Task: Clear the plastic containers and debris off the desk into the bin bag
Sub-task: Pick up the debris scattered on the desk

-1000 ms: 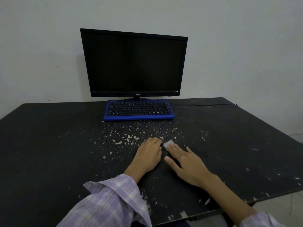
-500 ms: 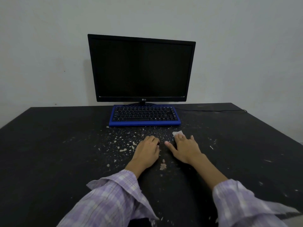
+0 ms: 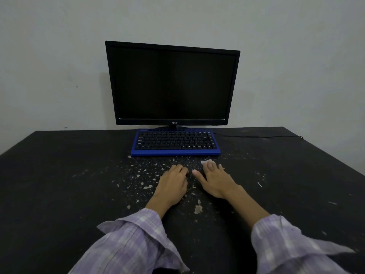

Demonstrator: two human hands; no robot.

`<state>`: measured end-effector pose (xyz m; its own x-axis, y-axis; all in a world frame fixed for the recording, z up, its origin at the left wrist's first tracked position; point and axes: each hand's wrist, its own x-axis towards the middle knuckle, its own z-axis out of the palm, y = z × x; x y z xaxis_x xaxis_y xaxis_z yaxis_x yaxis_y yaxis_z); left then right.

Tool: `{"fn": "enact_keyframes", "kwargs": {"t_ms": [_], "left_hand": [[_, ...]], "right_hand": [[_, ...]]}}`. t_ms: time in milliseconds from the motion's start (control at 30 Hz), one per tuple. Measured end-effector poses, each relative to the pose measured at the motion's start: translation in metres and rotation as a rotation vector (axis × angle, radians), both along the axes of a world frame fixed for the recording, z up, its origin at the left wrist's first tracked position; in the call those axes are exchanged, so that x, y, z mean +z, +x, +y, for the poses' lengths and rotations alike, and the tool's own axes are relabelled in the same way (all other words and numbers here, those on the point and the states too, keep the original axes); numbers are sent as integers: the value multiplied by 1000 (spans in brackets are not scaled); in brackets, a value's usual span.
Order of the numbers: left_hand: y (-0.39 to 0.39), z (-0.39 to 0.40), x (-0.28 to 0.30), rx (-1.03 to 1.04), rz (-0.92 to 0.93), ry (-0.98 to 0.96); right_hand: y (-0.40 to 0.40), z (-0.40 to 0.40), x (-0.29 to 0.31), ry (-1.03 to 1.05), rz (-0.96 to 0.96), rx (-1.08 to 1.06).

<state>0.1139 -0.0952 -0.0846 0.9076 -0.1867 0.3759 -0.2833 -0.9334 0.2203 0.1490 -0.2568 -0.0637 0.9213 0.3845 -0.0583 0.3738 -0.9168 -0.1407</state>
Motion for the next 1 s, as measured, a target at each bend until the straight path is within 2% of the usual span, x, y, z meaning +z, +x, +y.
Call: {"fn": "enact_keyframes", "kwargs": {"t_ms": [133,500,700,900,1000], "left_hand": [[-1,1,-3,2,-6,-12],[2,1,-3,2,-10,-9],[5,2,-4,65,-10,-24],[8,31,2,133,32,-30],[9,60,3,189,46,-25]], "right_hand": [[-1,-5,3,-32,22,139],[43,0,6,-48,42,-95],[23,16,-2,-3,9,95],[30,40,4,-81,42,-45],[22,61,-3,-60,20,-4]]}}
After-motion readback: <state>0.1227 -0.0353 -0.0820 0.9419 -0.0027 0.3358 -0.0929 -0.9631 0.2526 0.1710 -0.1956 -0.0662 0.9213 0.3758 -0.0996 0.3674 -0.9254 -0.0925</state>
